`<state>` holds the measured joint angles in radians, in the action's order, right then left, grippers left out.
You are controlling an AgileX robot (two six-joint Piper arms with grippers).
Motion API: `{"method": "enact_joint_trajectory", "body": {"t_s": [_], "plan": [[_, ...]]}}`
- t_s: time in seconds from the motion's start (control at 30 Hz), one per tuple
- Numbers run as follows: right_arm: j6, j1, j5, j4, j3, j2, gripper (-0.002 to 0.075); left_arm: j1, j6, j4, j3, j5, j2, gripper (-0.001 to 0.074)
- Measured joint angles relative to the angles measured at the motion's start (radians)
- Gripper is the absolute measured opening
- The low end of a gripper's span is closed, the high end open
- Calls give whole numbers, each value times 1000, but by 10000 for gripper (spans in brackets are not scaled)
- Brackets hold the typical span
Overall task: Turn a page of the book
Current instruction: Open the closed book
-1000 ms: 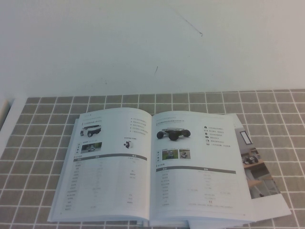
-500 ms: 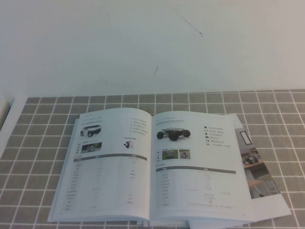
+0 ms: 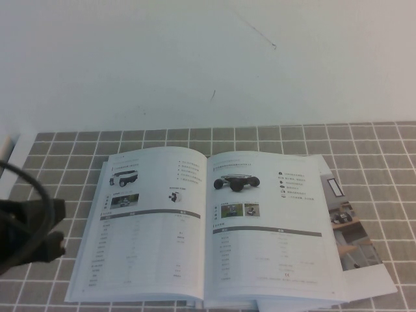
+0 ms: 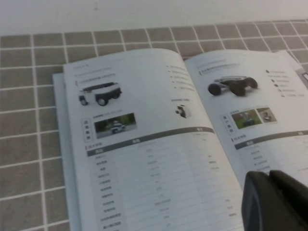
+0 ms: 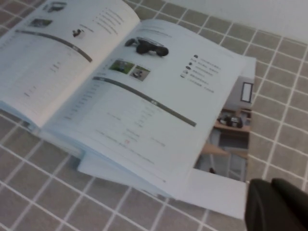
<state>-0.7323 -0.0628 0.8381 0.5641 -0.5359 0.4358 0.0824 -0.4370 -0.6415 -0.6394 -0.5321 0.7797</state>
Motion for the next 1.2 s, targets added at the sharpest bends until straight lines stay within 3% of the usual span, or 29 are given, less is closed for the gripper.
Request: {"method": "enact_joint_trajectory", "body": {"t_s": [0.23, 0.4, 0.5, 0.77, 1.1, 1.2], "plan": [[-59, 0, -48, 218, 26, 88, -3, 0, -86, -203, -128, -82, 304, -4], [-206, 0, -24, 439, -32, 292, -3, 0, -303, -403, -221, -244, 515, -4], [-277, 0, 17, 507, -84, 452, -3, 0, -414, -471, -265, -254, 594, -4], [-352, 0, -46, 518, -190, 843, -3, 30, -498, -462, -307, -15, 740, -4], [-334, 53, 4, 395, -403, 1219, 1, 263, -510, -455, -329, 326, 864, -4], [-332, 98, 0, 386, -457, 1277, 57, 293, -537, -458, -338, 376, 933, -4]]}}
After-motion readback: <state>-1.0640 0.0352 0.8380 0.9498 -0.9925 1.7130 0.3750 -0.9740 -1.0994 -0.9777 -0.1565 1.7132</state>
